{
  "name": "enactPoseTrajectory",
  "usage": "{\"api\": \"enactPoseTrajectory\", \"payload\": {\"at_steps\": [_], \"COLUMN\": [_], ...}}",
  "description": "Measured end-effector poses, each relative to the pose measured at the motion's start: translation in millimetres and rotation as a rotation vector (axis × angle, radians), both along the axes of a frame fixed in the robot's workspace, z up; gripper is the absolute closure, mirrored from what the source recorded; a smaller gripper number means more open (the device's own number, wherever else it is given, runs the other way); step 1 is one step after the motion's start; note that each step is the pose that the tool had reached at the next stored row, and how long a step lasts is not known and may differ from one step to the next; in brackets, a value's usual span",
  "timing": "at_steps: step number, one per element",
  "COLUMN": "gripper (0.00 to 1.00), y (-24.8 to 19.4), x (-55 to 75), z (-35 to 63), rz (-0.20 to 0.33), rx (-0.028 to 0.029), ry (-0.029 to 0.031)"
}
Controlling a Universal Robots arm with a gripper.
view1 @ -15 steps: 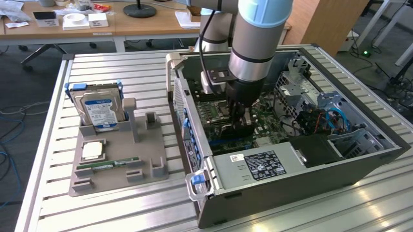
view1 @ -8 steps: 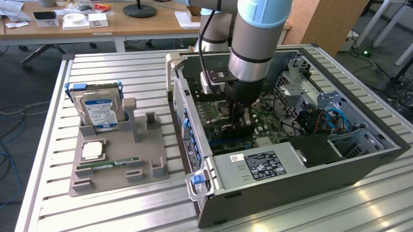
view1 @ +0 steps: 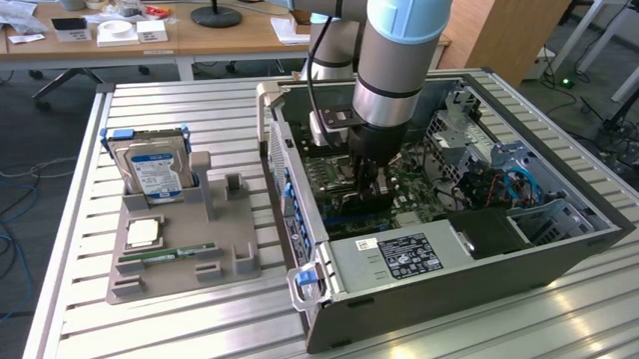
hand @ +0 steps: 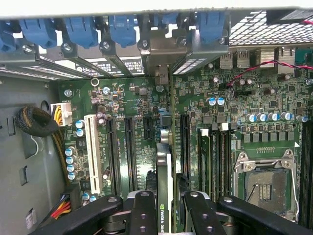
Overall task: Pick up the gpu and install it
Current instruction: 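Insert the gpu into the slot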
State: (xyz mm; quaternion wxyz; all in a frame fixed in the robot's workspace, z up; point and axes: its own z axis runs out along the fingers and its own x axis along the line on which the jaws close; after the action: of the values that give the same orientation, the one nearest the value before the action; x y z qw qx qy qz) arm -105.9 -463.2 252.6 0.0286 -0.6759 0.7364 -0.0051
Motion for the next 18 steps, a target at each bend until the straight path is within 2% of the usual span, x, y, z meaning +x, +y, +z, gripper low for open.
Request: {"api": "enactPoseTrajectory", "payload": {"at_steps": [18], "gripper": [0.74], "y": [0.0], "x": [-0.2], "z": [-1.2], "rz": [0.0], "rx": [0.0002], "ry": [0.0002]}}
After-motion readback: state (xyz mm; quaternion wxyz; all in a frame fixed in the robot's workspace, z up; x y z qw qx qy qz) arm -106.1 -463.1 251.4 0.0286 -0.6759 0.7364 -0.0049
